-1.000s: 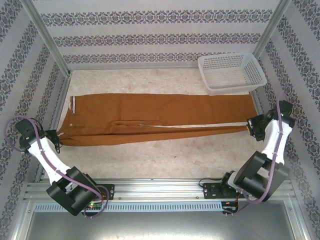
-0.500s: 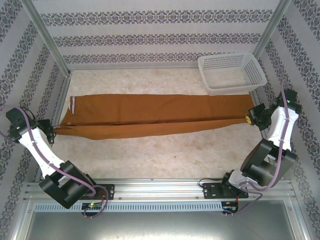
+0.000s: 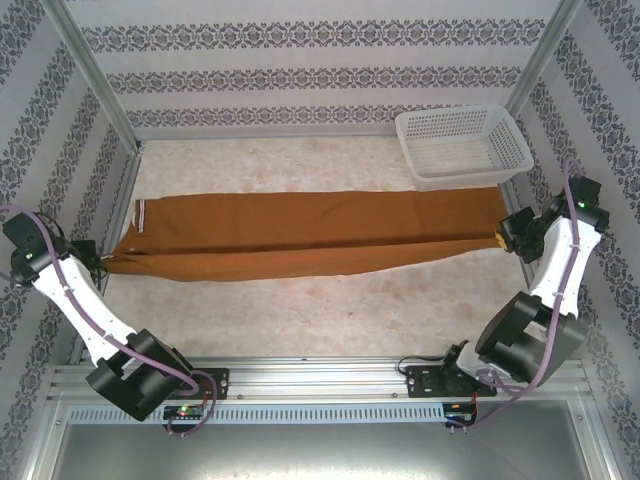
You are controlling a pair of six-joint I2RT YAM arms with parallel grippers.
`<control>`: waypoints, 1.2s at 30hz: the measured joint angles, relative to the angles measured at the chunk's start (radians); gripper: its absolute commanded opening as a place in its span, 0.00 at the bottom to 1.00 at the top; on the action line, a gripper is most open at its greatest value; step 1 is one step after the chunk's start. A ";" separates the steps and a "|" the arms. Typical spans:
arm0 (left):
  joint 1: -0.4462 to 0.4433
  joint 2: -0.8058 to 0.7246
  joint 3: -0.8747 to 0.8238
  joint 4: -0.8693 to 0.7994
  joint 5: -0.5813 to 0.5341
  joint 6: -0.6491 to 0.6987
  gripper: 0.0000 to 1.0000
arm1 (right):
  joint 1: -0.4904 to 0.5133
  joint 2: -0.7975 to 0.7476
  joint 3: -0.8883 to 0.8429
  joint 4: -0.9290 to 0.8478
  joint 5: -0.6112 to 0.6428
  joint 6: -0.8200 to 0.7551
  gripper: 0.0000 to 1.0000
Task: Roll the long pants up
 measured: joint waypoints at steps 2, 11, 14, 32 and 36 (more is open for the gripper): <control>0.010 -0.027 0.002 -0.022 -0.010 0.009 0.00 | -0.011 -0.029 -0.010 -0.001 0.010 -0.006 0.00; 0.077 -0.159 -0.042 -0.089 -0.050 0.033 0.00 | -0.052 -0.080 -0.062 -0.016 0.039 -0.023 0.00; 0.091 -0.159 -0.048 -0.108 -0.065 0.047 0.00 | -0.058 -0.091 -0.083 -0.016 0.045 -0.025 0.00; 0.097 -0.106 -0.055 -0.050 0.035 -0.046 0.00 | -0.047 -0.004 0.000 -0.018 -0.004 -0.016 0.00; 0.097 -0.089 -0.075 0.002 0.079 -0.074 0.00 | -0.031 0.061 0.045 -0.014 -0.045 -0.016 0.00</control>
